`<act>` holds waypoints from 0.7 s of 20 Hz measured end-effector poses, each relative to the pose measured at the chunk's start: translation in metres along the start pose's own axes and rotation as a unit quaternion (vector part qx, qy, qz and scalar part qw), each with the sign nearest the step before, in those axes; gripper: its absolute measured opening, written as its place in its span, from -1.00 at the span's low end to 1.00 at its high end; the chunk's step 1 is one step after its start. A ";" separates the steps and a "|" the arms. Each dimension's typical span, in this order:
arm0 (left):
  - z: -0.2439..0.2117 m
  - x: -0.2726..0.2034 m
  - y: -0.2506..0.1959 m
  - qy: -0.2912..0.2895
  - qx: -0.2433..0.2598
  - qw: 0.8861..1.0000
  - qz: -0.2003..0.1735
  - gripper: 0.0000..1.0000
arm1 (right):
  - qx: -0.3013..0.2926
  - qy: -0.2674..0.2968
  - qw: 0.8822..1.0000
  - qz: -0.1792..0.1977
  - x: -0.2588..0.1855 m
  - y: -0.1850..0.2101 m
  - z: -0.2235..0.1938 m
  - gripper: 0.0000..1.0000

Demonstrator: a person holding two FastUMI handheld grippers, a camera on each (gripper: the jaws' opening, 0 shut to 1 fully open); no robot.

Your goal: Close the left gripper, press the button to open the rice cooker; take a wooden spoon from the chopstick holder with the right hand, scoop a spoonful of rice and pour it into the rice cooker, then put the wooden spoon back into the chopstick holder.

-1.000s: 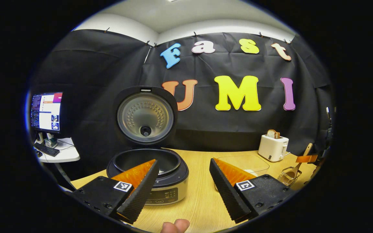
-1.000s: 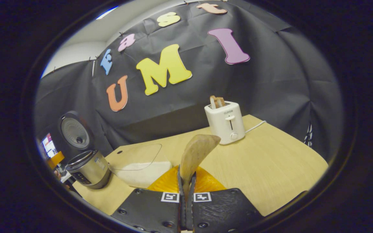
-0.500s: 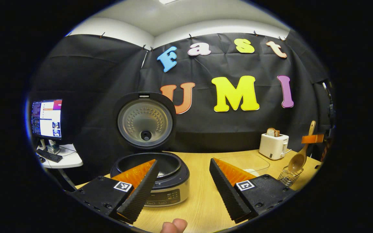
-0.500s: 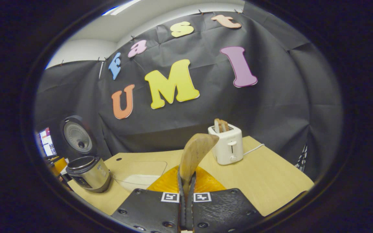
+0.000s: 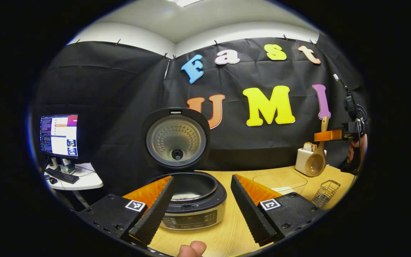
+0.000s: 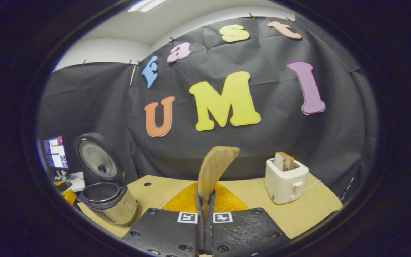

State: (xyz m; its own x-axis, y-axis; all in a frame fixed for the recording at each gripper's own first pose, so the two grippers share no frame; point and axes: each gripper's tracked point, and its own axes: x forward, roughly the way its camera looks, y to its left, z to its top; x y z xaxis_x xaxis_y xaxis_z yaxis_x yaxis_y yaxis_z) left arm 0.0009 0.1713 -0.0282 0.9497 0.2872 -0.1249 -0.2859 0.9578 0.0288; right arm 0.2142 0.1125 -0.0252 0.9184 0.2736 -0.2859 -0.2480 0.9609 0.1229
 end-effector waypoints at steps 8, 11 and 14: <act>0.009 -0.007 0.028 -0.008 0.000 1.000 0.025 0.99 | -0.076 0.085 0.992 -0.063 0.086 0.009 -0.084 -0.98; 0.012 -0.008 0.035 -0.013 -0.002 0.999 0.033 0.99 | -0.111 0.101 0.984 -0.092 0.084 0.005 -0.103 -0.98; 0.013 -0.009 0.037 -0.013 -0.003 0.999 0.035 0.99 | -0.121 0.105 0.983 -0.093 0.083 0.019 -0.115 -0.99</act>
State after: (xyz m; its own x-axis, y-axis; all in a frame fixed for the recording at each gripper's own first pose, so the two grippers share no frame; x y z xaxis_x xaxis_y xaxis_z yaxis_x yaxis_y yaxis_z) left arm -0.0170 0.2042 -0.0131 0.9303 0.3537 -0.0976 -0.3524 0.9353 0.0309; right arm 0.2503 0.1579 -0.1563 0.8774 0.0705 -0.4745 -0.1714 0.9699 -0.1729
